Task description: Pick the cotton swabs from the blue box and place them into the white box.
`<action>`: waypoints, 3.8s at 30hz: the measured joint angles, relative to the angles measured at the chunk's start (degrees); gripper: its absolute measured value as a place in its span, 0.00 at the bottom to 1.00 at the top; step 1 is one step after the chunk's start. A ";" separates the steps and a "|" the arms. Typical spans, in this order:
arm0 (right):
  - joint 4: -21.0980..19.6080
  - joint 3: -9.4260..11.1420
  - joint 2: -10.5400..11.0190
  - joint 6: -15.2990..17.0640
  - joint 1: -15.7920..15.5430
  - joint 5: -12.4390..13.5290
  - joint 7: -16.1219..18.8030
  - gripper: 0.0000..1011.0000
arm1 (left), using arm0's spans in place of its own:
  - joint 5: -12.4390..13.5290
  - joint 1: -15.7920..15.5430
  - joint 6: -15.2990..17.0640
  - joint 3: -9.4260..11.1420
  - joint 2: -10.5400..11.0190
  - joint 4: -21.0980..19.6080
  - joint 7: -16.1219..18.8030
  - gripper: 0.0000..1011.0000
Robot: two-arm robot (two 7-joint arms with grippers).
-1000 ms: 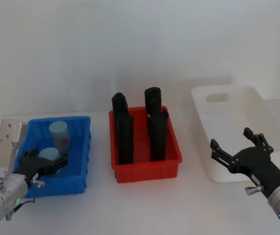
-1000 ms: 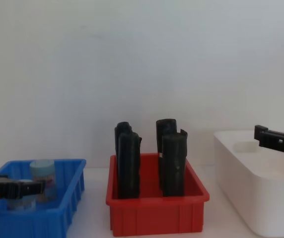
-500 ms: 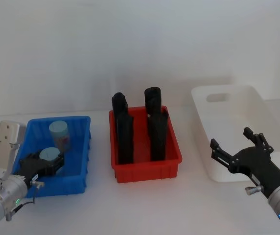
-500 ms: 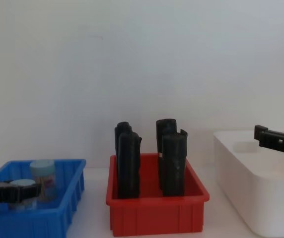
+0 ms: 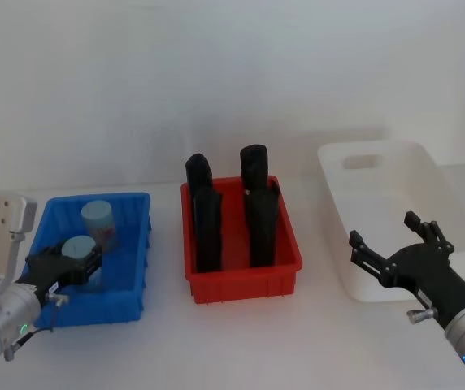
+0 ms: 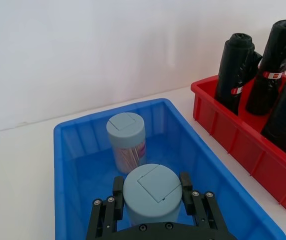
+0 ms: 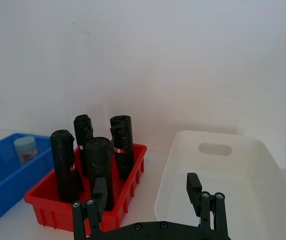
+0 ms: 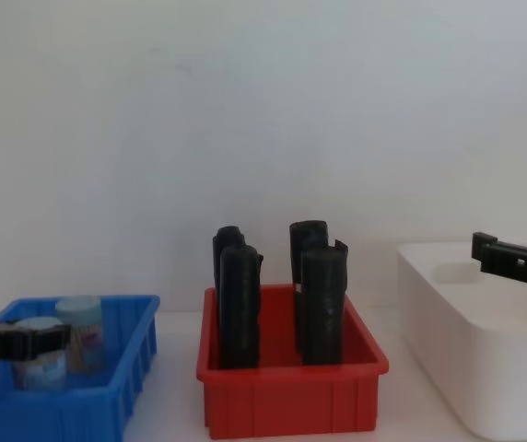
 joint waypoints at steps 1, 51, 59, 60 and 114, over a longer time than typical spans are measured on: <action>0.00 0.00 0.00 0.00 0.00 0.00 0.00 0.99 | 0.05 0.09 0.12 -0.07 0.11 -0.49 0.07 0.66; 0.00 0.00 0.00 0.00 0.00 0.00 0.00 0.99 | -0.15 -3.53 16.92 0.33 1.94 -21.86 -23.34 0.66; 0.00 0.00 -0.01 0.01 0.00 -0.04 0.18 0.99 | -0.10 -4.26 17.89 0.66 1.68 -22.31 -25.12 0.66; -0.02 -0.01 0.00 0.02 0.01 -0.10 0.28 0.99 | -0.09 -4.35 18.03 0.71 1.65 -22.38 -25.38 0.66; 7.13 -8.25 -11.13 10.20 14.12 -16.50 20.08 0.99 | -0.06 -5.08 19.05 1.02 1.39 -22.82 -27.28 0.66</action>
